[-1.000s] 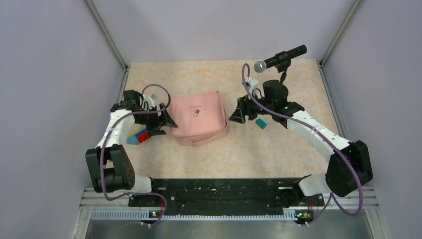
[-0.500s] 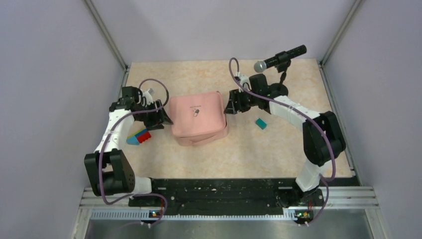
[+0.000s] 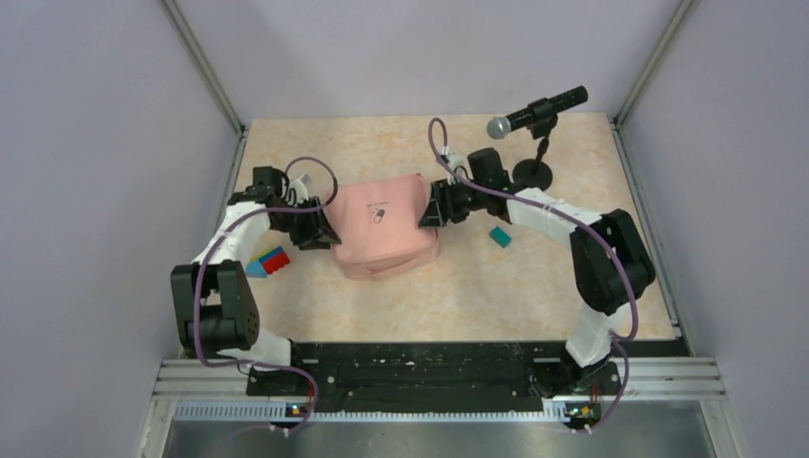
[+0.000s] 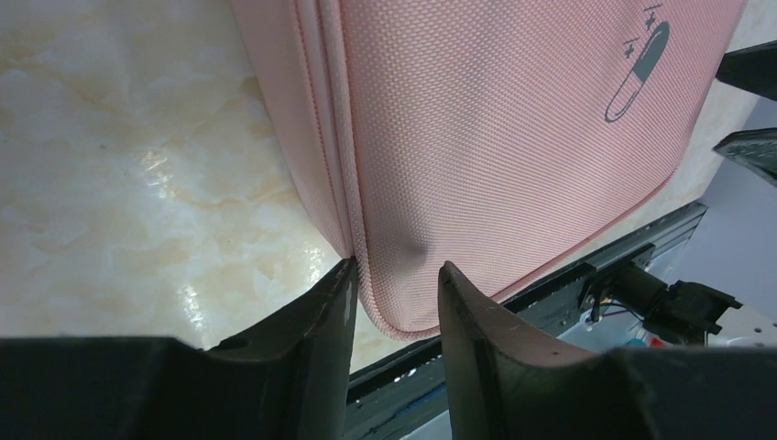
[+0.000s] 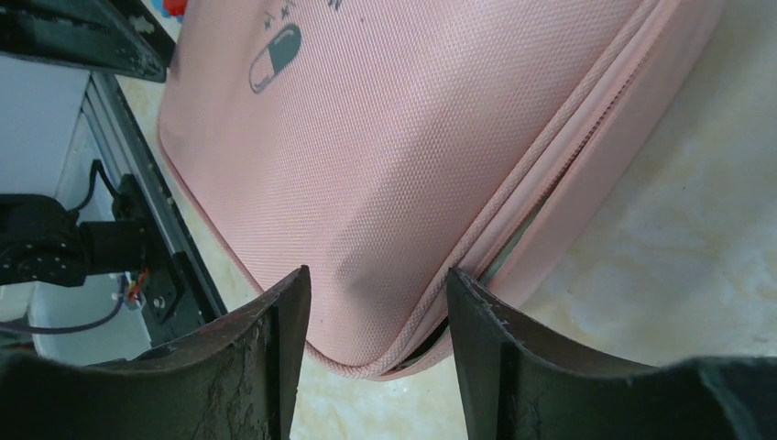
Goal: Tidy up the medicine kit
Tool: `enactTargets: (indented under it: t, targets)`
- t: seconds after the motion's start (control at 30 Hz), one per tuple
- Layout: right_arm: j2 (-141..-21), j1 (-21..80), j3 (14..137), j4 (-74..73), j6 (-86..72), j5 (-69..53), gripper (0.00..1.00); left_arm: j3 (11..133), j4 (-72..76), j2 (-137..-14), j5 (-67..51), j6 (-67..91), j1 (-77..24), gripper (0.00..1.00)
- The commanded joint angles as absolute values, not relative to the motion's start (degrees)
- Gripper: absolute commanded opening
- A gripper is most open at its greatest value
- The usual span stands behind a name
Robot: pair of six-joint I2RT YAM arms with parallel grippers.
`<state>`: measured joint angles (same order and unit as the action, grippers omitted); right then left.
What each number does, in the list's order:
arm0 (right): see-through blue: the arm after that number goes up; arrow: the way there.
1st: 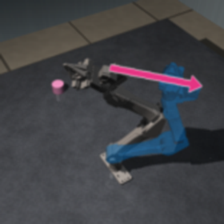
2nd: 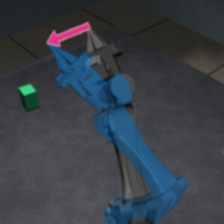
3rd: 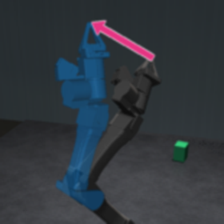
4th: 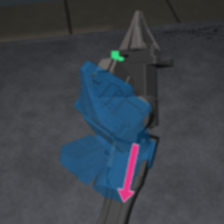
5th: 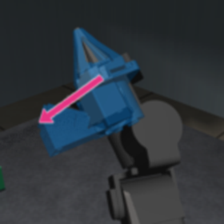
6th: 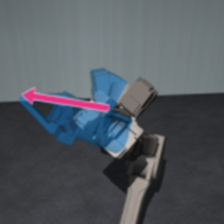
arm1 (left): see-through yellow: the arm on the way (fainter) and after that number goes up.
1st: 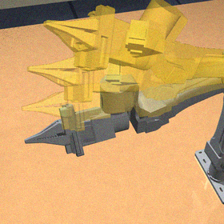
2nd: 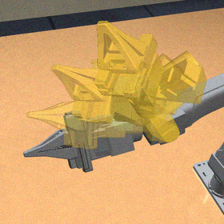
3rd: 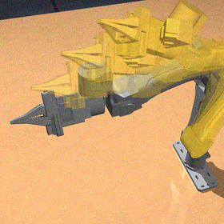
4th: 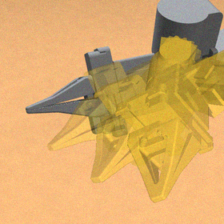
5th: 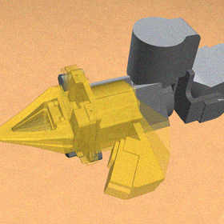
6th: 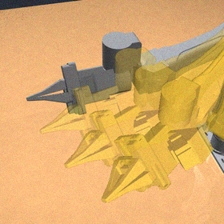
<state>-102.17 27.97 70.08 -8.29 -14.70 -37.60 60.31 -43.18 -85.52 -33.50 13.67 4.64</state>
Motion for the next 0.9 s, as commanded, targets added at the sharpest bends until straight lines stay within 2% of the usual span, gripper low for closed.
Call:
enactTargets:
  t: [0.0, 0.1, 0.3, 0.33, 0.37, 0.43, 0.53, 0.67, 0.77, 0.87]
  targets:
    - [-97.42, 30.88, 66.34, -6.48, -13.39, -38.46, 0.55, 64.91, -41.97, -87.6, -35.95, 11.74, 1.51, 0.42]
    - [-90.42, 31.53, 62.4, -7.15, -12.89, -37.15, 0.56, 68.31, -45.85, -88.25, -33.06, 9.36, 1.24, 0.51]
    - [-77.79, 28.53, 58.95, -13.06, -7.76, -29.44, 0.58, 71.14, -52.21, -83.42, -22.97, 4.93, 2.33, 0.92]
    - [-77.58, 28.38, 59.09, -13.76, -6.84, -26.7, 0.6, 70.5, -51.8, -82.12, -21.47, 5.24, 2.32, 0.97]
    - [-77.83, 28.19, 59.07, -13.89, -6.27, -25.1, 0.61, 69.53, -51.06, -81.0, -20.71, 5.9, 2.37, 0.98]
    - [-80.3, 27.71, 58.94, -12.25, -6.14, -24.32, 0.62, 67.14, -49.12, -80.08, -21.3, 9.5, 2.44, 0.99]
    - [-87.15, 27.23, 61.34, -9.76, -9.42, -23.54, 0.63, 65.2, -47.08, -81.87, -30.2, 12.22, 2.53, 0.96]
    - [-96.85, 26.94, 67.83, -9.29, -13.94, -25.38, 0.64, 62.52, -42.27, -83.76, -32.77, 13.44, 1.77, 0.83]
    - [-99.86, 28.95, 69.73, -9.23, -12.85, -25.27, 0.61, 61.49, -38.85, -85.3, -34.66, 12.67, 0.52, 0.65]
    - [-95.86, 33.53, 64.5, -7.51, -4.45, -26.87, 0.59, 64.53, -39.19, -87.78, -34.53, 7.86, -2.94, 0.62]
